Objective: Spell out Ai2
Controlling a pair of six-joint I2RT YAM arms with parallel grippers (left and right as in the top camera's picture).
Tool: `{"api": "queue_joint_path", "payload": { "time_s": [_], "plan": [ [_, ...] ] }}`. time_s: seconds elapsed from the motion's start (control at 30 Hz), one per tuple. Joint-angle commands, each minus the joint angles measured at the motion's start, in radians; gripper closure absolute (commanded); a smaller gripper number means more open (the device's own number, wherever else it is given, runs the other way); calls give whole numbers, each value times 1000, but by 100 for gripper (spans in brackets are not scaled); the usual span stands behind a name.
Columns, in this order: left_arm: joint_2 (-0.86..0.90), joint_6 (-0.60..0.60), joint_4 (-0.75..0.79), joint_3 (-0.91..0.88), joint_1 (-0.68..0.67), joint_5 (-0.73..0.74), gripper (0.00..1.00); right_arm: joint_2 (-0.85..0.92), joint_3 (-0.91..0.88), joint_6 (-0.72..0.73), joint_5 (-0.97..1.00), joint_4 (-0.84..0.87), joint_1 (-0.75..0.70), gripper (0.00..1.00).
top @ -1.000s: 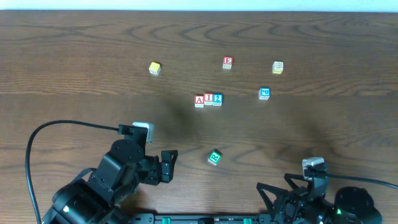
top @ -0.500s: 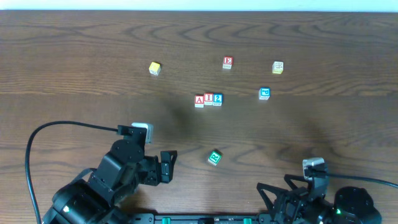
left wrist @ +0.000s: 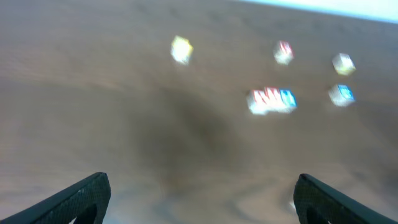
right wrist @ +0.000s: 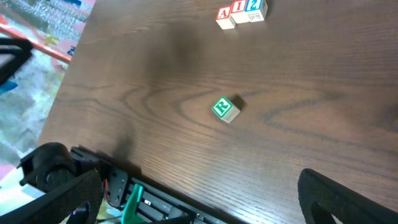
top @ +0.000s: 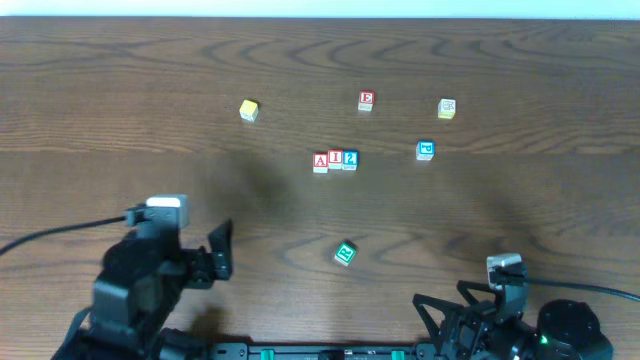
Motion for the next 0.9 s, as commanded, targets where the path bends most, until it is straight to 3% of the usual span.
{"api": "queue_joint_path", "payload": {
  "time_s": [0.0,0.33,0.67,0.87],
  "plan": [
    [-67,194,37,-64,85,-23,5,-4,-2,8,-7,1,12,1],
    [-330,95,245,-487,235,8,5,-4,-2,8,-7,1,12,1],
    [-478,79,260,-651,249,8,5,-4,-2,8,-7,1,12,1],
    [-483,43,260,-682,249,0,4,-4,-2,8,-7,1,12,1]
  ]
}}
